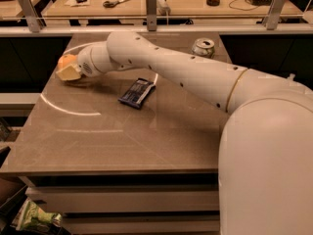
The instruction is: Pick orange
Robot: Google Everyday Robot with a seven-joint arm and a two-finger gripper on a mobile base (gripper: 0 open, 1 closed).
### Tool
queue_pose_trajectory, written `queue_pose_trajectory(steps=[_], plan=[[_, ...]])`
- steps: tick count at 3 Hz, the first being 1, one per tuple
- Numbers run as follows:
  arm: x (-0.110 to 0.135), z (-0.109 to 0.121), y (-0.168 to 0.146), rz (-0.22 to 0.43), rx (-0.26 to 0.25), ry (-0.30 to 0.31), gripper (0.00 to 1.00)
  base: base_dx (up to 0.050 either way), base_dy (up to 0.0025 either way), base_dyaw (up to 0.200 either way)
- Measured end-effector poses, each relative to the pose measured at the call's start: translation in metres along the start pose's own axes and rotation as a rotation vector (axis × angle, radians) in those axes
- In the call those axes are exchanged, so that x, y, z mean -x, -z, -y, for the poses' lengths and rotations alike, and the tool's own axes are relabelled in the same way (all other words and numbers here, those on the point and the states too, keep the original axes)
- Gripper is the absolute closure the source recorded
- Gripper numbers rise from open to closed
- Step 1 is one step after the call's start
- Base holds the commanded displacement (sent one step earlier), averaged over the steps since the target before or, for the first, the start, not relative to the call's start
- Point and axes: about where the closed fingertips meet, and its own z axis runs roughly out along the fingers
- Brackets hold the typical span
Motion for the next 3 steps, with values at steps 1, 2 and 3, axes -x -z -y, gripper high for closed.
queue_pose_trajectory(steps=[1, 2, 3], plan=[[0.0, 0.0, 0.0, 0.0, 0.0, 0.0, 1.0, 0.0, 0.0, 0.0], [0.008, 0.005, 0.013, 0.045, 0.002, 0.007, 1.0, 0.0, 0.0, 0.0], [0.023, 0.01, 0.039, 0.106, -0.019, 0.026, 1.0, 0.0, 0.0, 0.0]])
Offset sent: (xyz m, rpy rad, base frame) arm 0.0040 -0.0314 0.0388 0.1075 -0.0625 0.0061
